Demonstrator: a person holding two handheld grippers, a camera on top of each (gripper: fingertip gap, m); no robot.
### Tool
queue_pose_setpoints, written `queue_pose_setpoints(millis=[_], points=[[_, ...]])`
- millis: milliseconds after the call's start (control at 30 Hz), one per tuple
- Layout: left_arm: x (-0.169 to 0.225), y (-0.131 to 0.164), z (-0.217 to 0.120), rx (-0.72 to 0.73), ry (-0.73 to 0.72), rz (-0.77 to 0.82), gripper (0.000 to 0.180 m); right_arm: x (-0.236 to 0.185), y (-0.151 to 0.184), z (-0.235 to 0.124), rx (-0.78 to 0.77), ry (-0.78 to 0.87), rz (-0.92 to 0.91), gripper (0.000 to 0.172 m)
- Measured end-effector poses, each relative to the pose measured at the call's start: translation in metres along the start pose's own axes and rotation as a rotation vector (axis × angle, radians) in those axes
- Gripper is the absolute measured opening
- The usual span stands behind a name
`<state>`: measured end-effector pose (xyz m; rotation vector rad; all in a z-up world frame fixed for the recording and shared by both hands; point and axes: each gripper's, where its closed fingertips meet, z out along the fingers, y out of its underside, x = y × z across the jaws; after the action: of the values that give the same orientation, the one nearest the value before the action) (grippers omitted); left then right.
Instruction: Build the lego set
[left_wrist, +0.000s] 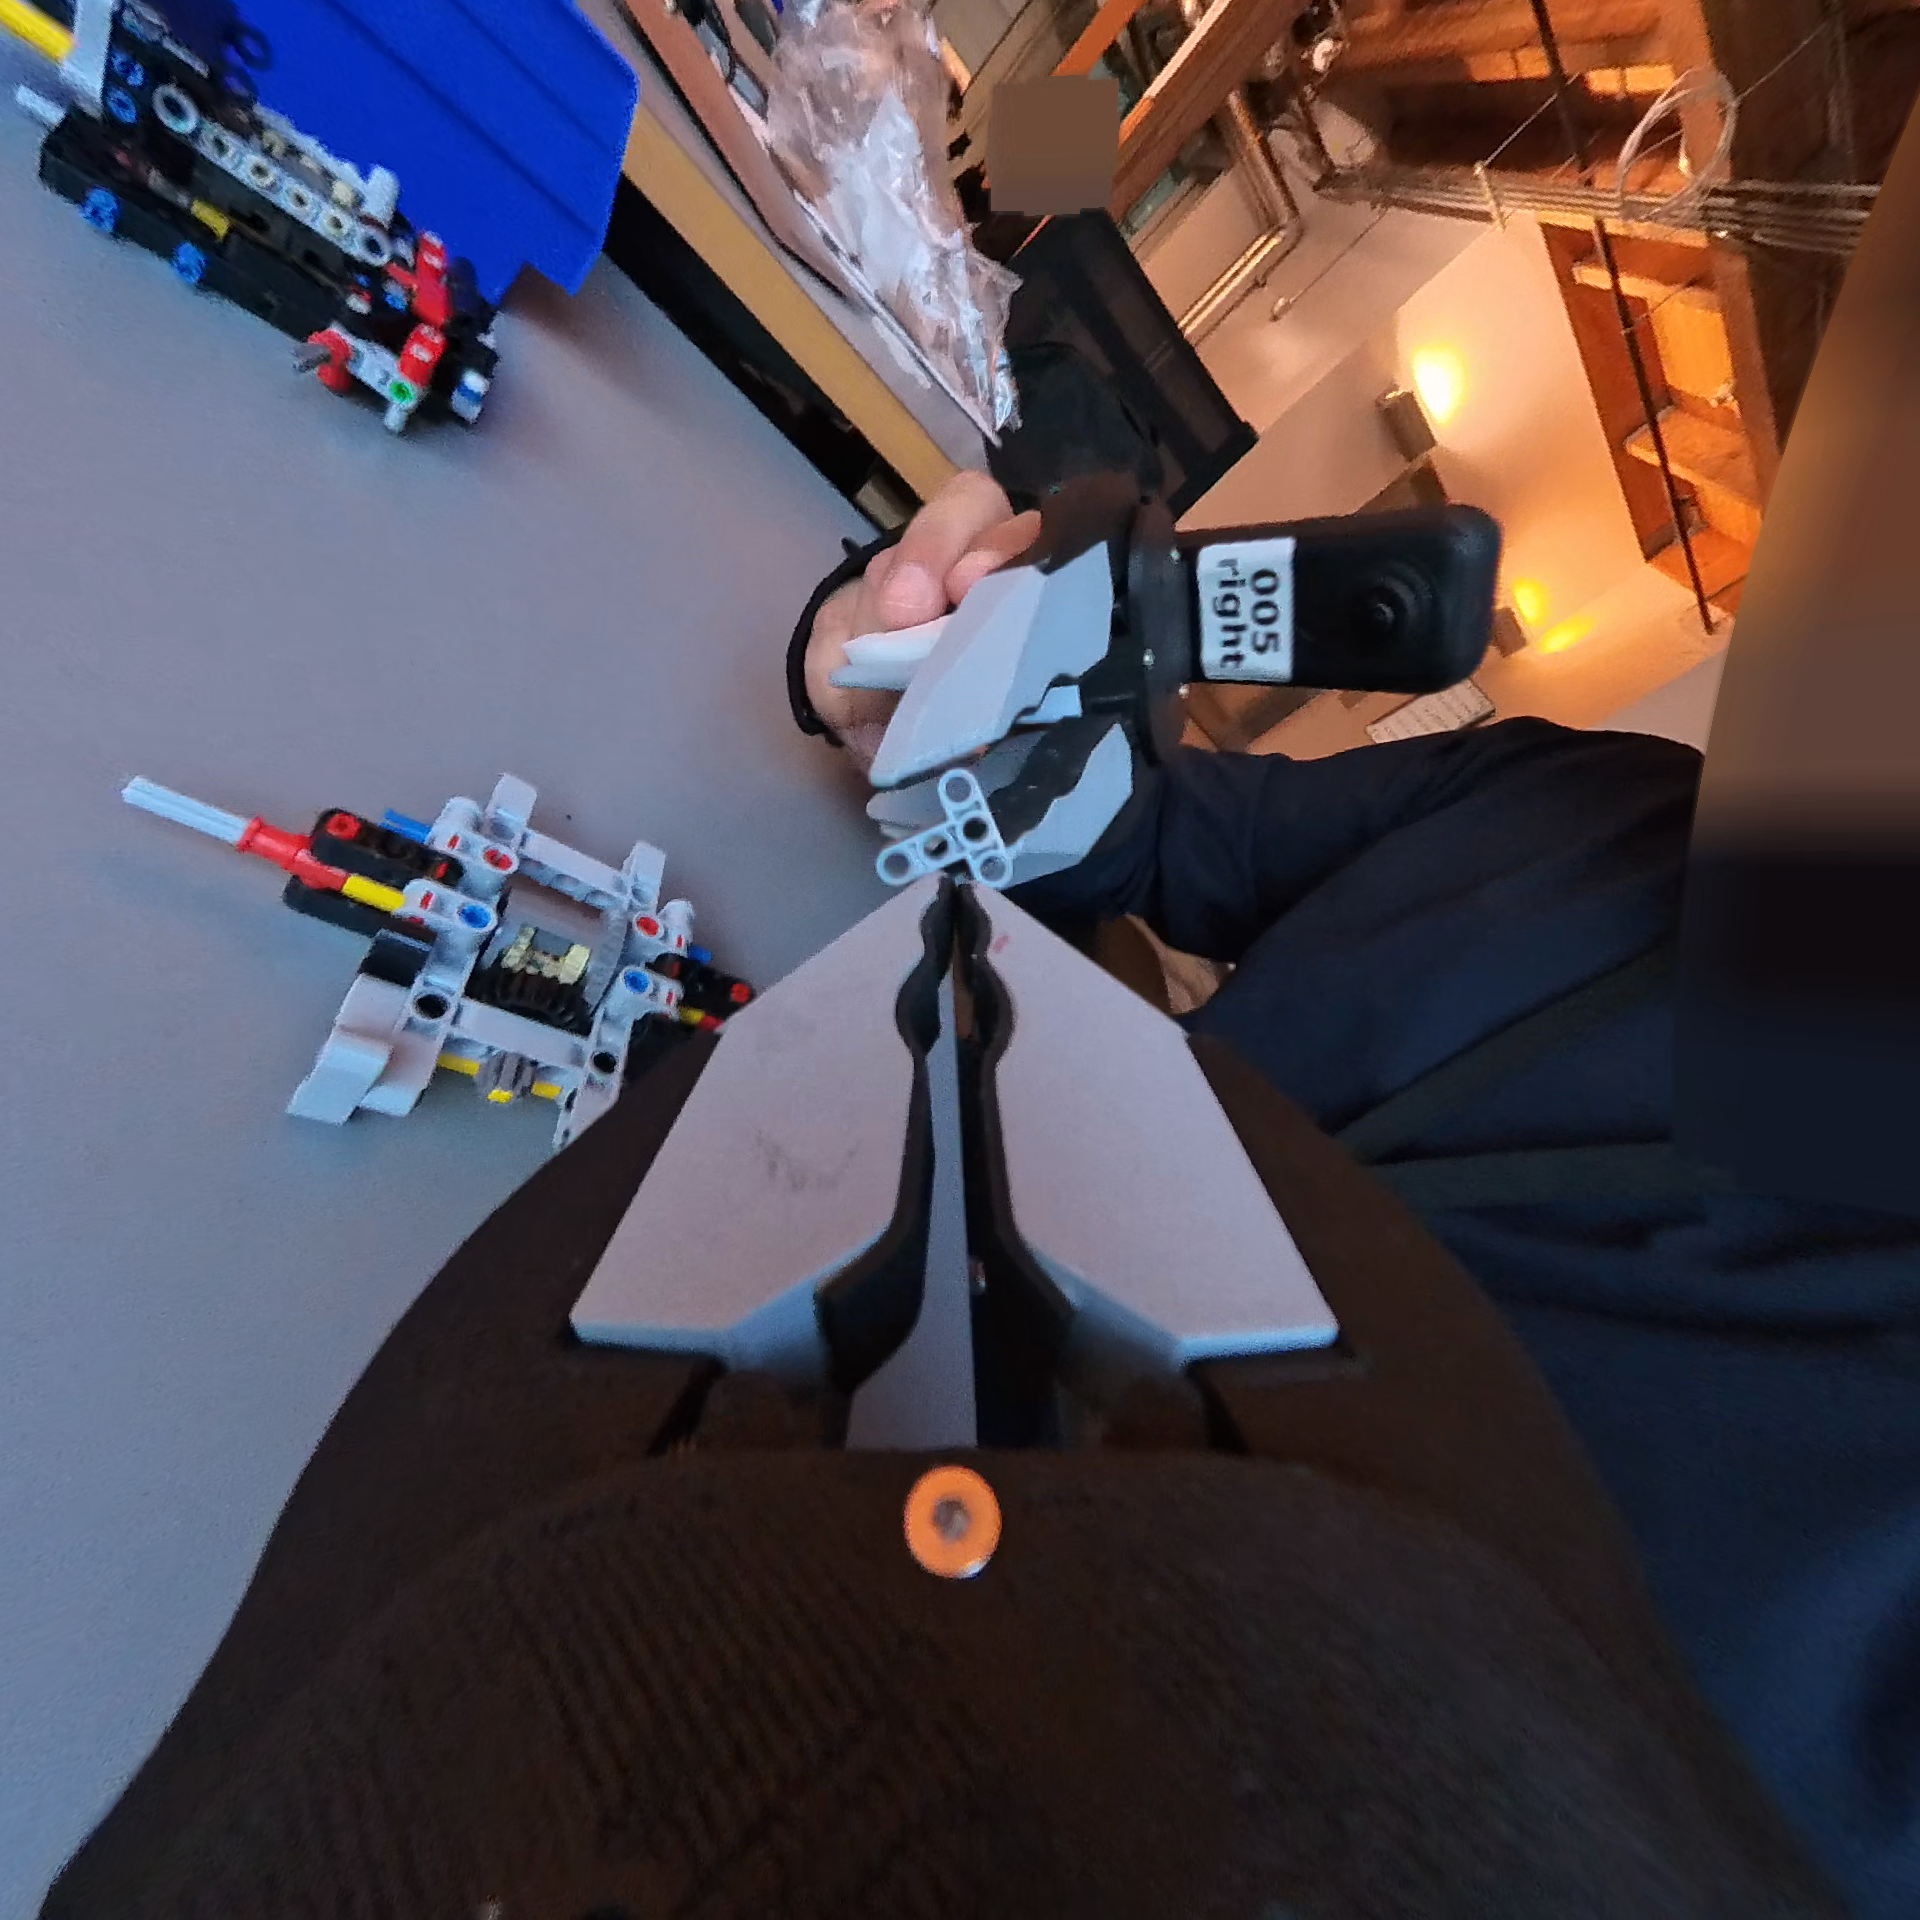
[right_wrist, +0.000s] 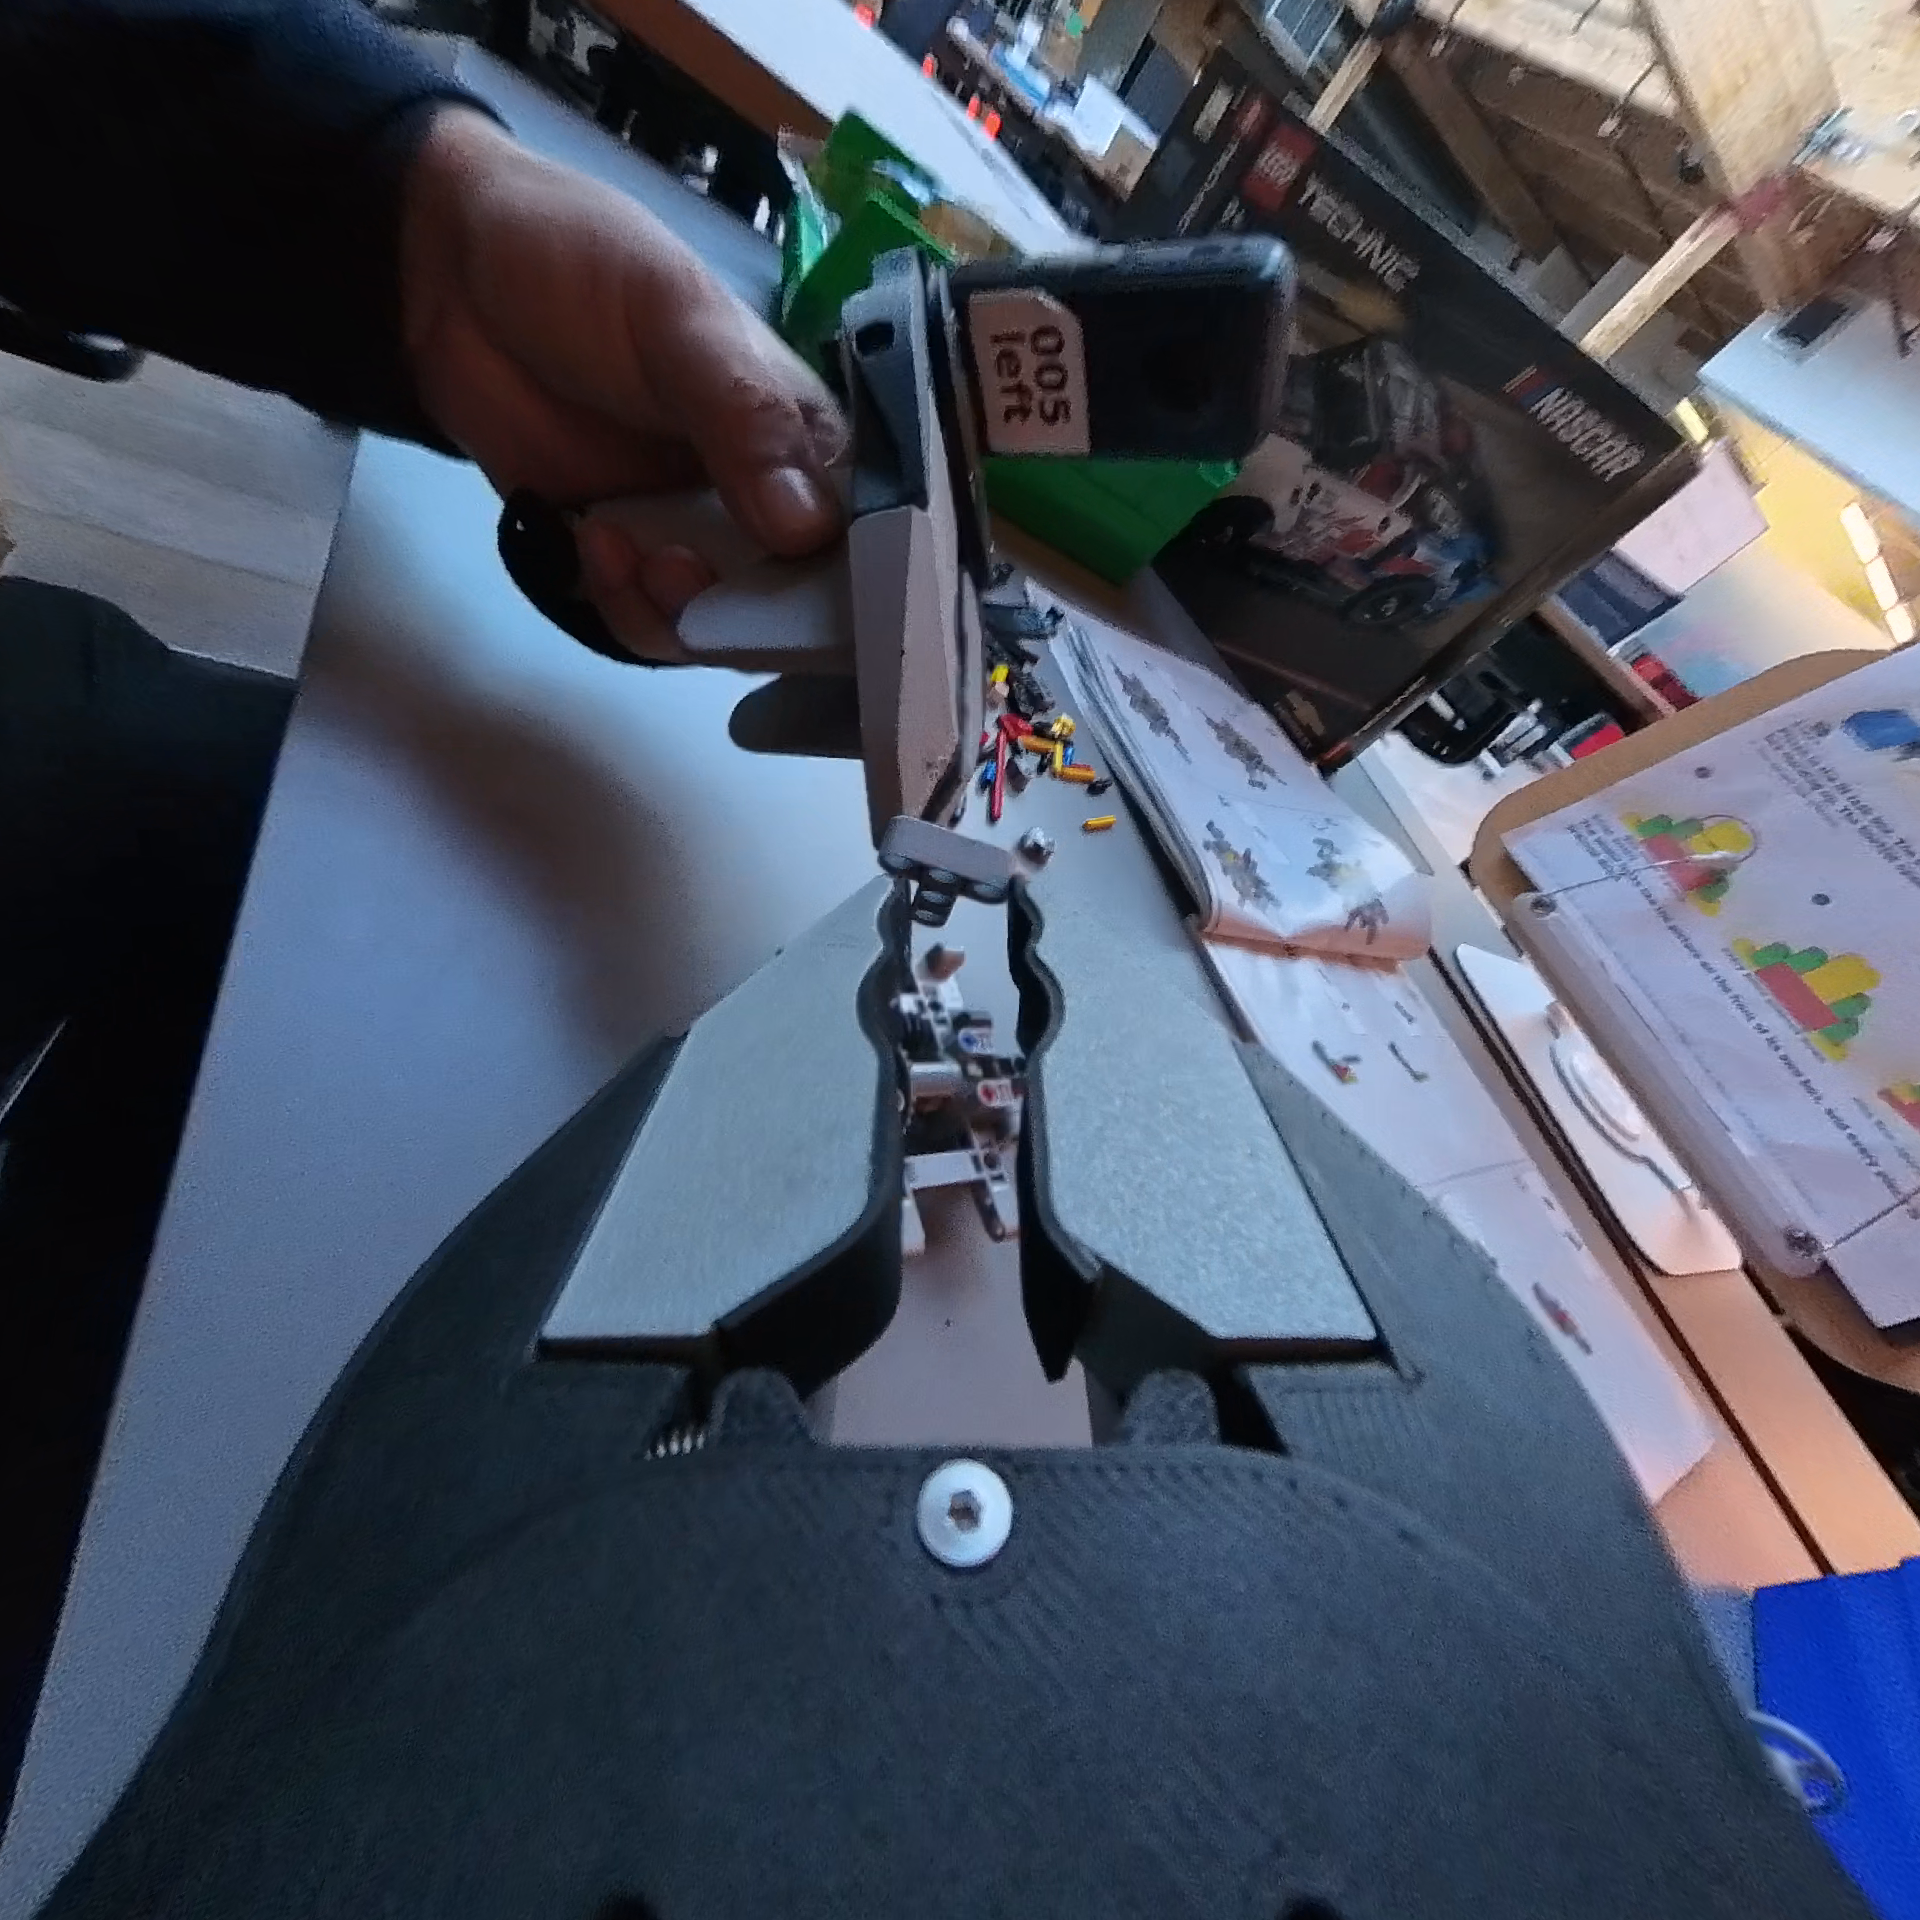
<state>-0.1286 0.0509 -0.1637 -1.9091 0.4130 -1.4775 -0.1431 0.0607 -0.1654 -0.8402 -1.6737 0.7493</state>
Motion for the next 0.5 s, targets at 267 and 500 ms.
queue_pose_setpoints(millis=[267, 500], points=[[-0.044, -0.001, -0.001, -0.042, -0.196, -0.017, 0.000, 0.023, 0.048, 0.007, -0.214, 0.053, 0.120, 0.014], [-0.076, 0.013, -0.045, -0.328, -0.589, 0.284, 0.014, 0.029, 0.085, -0.031, -0.440, -0.102, 0.314, 0.014]])
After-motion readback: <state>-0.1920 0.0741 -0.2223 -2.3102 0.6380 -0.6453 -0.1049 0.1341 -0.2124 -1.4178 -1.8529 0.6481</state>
